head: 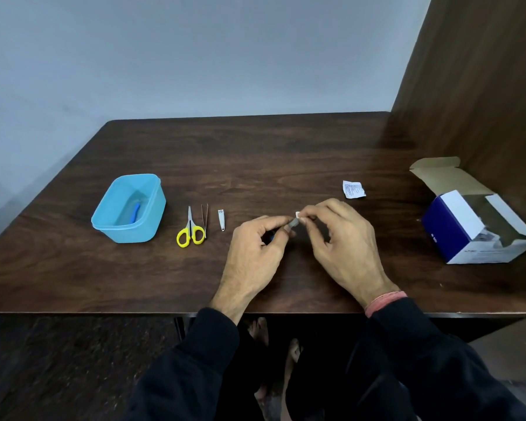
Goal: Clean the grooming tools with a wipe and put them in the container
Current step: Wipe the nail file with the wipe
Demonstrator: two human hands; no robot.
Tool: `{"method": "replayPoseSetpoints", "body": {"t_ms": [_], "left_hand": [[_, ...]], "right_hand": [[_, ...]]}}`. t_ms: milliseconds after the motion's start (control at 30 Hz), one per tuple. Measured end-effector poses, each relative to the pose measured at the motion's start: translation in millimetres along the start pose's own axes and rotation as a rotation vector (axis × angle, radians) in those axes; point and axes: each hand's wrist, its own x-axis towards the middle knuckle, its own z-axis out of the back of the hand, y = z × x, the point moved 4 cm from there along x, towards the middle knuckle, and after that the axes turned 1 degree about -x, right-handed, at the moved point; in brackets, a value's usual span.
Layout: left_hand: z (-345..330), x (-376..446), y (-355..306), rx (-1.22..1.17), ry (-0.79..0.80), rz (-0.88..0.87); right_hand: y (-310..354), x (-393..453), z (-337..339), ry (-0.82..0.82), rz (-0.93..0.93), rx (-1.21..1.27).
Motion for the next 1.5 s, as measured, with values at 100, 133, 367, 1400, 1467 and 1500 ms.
{"method": "replayPoseSetpoints", "body": {"t_ms": [100,133,367,1400,1467,1500], "left_hand": [[-2,-1,1,-0.005,-0.011,0.022],[-1,-1,1,-0.005,-0.011,0.022],[-2,-1,2,-0.01,-0.001,0.025],[-2,-1,3,-0.036,0.034,0.009],[-2,-1,3,-0.032,0.046,0.002],[-2,0,3,-0.033,0.049,-0.001]], "right_hand": [[-7,3,3,-0.071,-0.115,0.012],[-5,2,2,-0.051,-0.086,0.012],[-6,2,2,-0.043,-0.117,0.016],[2,2,4,-0.005,-0.033,0.0],[6,0,2,0.049,0.04,0.008],[9,-1,0,0.075,0.081,0.01]]}}
